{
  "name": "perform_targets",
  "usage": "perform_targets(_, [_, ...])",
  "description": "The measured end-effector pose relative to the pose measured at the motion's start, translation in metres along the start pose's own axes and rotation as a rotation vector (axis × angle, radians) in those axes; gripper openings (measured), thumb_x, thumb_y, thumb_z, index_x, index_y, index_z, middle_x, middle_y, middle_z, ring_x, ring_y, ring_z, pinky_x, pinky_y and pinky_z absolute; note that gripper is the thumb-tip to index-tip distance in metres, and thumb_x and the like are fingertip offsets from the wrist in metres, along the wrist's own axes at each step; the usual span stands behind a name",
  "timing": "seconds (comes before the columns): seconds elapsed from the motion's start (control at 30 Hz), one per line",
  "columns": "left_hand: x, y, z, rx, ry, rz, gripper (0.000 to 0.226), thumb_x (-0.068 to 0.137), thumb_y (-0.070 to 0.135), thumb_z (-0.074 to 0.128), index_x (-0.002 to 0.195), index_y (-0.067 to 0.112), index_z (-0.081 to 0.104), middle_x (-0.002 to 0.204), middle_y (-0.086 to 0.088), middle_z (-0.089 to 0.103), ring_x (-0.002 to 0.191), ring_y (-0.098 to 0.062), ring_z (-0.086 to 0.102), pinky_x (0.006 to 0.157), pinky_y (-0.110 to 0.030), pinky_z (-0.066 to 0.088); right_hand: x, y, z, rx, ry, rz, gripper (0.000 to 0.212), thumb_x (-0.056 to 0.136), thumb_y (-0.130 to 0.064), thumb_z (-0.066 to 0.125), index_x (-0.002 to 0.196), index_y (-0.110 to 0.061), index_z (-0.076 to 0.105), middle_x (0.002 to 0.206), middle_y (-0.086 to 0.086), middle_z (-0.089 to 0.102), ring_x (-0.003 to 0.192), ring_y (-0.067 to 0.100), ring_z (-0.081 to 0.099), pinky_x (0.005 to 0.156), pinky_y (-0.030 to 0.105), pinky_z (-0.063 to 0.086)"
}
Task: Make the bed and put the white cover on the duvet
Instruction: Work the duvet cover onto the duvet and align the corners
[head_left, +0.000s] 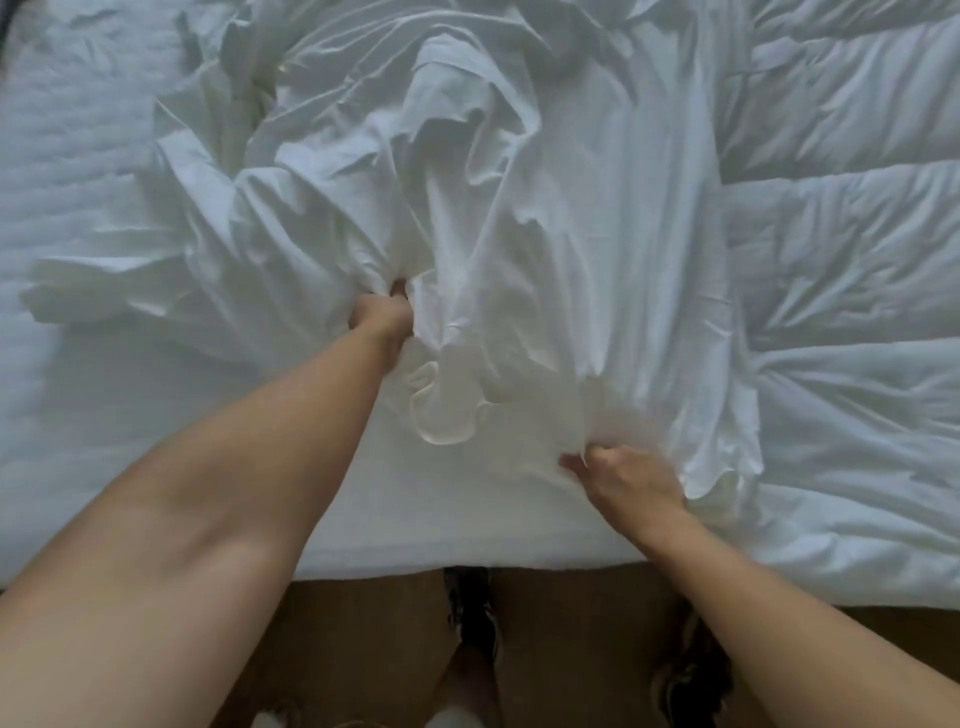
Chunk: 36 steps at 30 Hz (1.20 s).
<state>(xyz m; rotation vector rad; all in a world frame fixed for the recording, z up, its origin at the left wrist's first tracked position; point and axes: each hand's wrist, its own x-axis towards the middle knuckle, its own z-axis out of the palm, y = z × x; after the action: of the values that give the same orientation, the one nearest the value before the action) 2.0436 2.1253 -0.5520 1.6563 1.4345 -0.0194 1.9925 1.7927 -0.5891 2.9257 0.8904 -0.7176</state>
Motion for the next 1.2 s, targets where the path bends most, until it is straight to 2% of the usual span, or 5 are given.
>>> perform_targets(0.47, [0.036, -0.01, -0.09, 0.14, 0.262, 0.252, 0.06, 0.101, 0.052, 0.05, 0.11, -0.004, 0.068, 0.12, -0.028, 0.067, 0.114, -0.043, 0.061, 0.094, -0.041, 0.046, -0.112, 0.079, 0.011, -0.096, -0.285, 0.412, 0.04, 0.103, -0.057, 0.032, 0.091, -0.031, 0.06, 0.101, -0.001, 0.071, 0.094, 0.024, 0.069, 0.075, 0.039, 0.053])
perform_targets(0.77, [0.003, -0.05, -0.092, 0.168, 0.191, 0.601, 0.061, 0.098, 0.053, 0.057, 0.057, 0.016, 0.032, 0.059, -0.012, 0.046, 0.066, -0.042, 0.056, 0.061, -0.042, 0.034, -0.016, -0.08, -0.02, 0.123, 0.489, -0.205, 0.044, 0.081, -0.053, 0.075, 0.095, -0.012, 0.067, 0.091, 0.005, 0.062, 0.077, 0.025, 0.06, 0.065, 0.037, 0.052])
perform_targets(0.93, [-0.037, -0.069, -0.082, 0.129, 0.18, 0.749, 0.061, 0.096, 0.044, 0.067, 0.054, 0.02, 0.03, 0.046, 0.005, 0.031, 0.047, -0.024, 0.036, 0.054, -0.037, 0.022, 0.07, -0.174, -0.04, 0.024, 0.272, -0.026, 0.072, 0.066, -0.055, 0.085, 0.115, -0.009, 0.062, 0.102, 0.011, 0.068, 0.085, 0.032, 0.069, 0.064, 0.04, 0.055])
perform_targets(1.1, [-0.08, -0.089, -0.054, 0.123, -0.02, 0.763, 0.064, 0.098, 0.036, 0.067, 0.051, 0.022, 0.025, 0.044, 0.007, 0.025, 0.043, -0.014, 0.026, 0.049, -0.032, 0.022, 0.093, -0.159, -0.028, 0.121, 0.096, -0.001, 0.018, 0.093, -0.008, 0.053, 0.107, -0.007, 0.066, 0.1, 0.012, 0.073, 0.09, 0.035, 0.07, 0.065, 0.037, 0.05])
perform_targets(1.2, [-0.085, -0.097, -0.045, 0.269, -0.117, 0.712, 0.062, 0.098, 0.037, 0.064, 0.051, 0.019, 0.029, 0.045, 0.006, 0.028, 0.043, -0.013, 0.03, 0.051, -0.034, 0.023, 0.066, -0.138, -0.017, 0.191, 0.344, -0.111, 0.003, 0.079, -0.001, 0.067, 0.08, -0.003, 0.065, 0.075, 0.016, 0.067, 0.066, 0.038, 0.067, 0.051, 0.038, 0.049])
